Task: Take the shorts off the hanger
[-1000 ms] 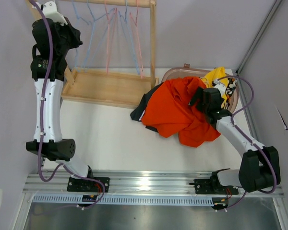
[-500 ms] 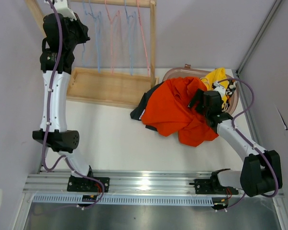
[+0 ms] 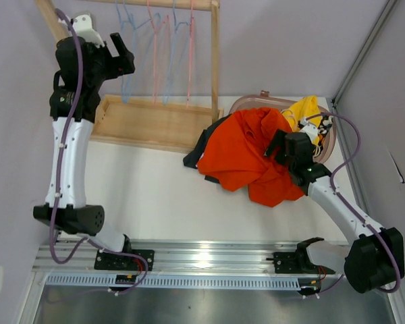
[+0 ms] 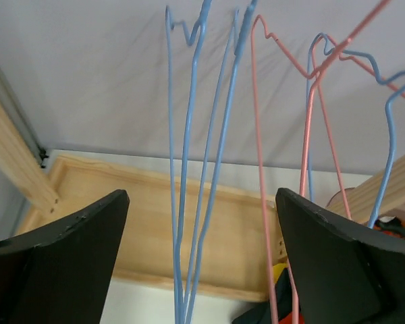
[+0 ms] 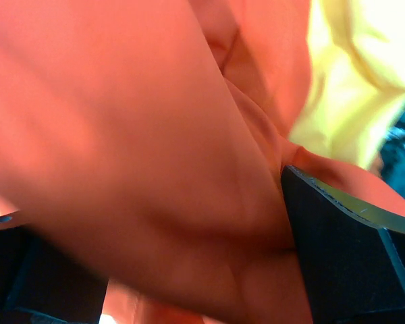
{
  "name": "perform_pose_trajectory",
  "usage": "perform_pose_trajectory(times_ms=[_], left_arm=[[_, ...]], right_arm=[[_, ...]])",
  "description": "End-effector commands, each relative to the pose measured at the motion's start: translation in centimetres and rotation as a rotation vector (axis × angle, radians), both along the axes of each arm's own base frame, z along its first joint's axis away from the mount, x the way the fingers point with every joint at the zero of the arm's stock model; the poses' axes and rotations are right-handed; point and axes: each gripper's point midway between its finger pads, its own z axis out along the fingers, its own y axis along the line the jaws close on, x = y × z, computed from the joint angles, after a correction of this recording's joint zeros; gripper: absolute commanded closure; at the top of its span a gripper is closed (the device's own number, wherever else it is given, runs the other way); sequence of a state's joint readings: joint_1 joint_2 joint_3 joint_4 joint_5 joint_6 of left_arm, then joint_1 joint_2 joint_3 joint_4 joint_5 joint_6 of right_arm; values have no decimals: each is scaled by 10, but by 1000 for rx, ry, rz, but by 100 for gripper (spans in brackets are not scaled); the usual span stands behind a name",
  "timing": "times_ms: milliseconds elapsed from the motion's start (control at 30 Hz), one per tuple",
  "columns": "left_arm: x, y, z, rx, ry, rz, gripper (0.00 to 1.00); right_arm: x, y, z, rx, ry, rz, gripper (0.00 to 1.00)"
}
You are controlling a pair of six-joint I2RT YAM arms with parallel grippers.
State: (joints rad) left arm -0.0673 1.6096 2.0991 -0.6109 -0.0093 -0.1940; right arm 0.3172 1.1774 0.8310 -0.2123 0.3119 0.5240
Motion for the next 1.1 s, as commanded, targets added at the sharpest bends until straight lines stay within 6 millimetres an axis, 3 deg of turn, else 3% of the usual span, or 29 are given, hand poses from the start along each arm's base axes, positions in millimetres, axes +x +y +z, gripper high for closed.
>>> perform_pose_trajectory(times_ms=[0, 67, 100, 167, 200, 233, 267, 300, 367, 400, 467, 500, 600, 667, 767, 1067], left_arm=[[-57, 11, 44, 3, -122, 39, 1], [-75, 16, 35, 2, -106, 60, 1], [-79, 19, 14, 4, -68, 76, 1], [-116, 21, 18, -11, -129, 78, 1], [-117, 20, -20, -21, -59, 78, 1], [-142, 19, -5, -38, -131, 66, 1], [-152, 16, -6, -45, -144, 46, 1], [-153, 10, -35, -61, -90, 16, 1], [-180, 6, -32, -73, -129, -9, 1], [-182, 0, -56, -80, -85, -40, 1], [-206, -6, -54, -90, -125, -85, 1], [-209, -9, -72, -91, -97, -97, 1], [-237, -7, -72, -103, -134, -99, 1], [-254, -6, -63, -102, -169, -105, 1], [-265, -7, -58, -94, -178, -113, 1], [-268, -8, -65, -87, -166, -124, 1]], right_arm=[[-6, -14, 28, -28, -34, -60, 0], [-13, -20, 41, -37, -34, -74, 1], [-16, -19, 45, -38, -36, -71, 1], [-28, -21, 59, -36, -51, -66, 1], [-34, -19, 67, -40, -54, -56, 1], [-39, -19, 74, -39, -68, -50, 1], [-47, -19, 90, -25, -106, -42, 1], [-54, -18, 103, -24, -126, -34, 1], [-67, -11, 126, -2, -174, 9, 1], [-79, -8, 155, 33, -241, 41, 0], [-96, 6, 187, 72, -323, 142, 1], [-115, 17, 225, 140, -432, 236, 1], [-159, 37, 285, 244, -638, 452, 1], [-190, 54, 311, 304, -720, 618, 1], [-212, 60, 320, 342, -720, 705, 1], [-223, 53, 310, 367, -688, 693, 1]])
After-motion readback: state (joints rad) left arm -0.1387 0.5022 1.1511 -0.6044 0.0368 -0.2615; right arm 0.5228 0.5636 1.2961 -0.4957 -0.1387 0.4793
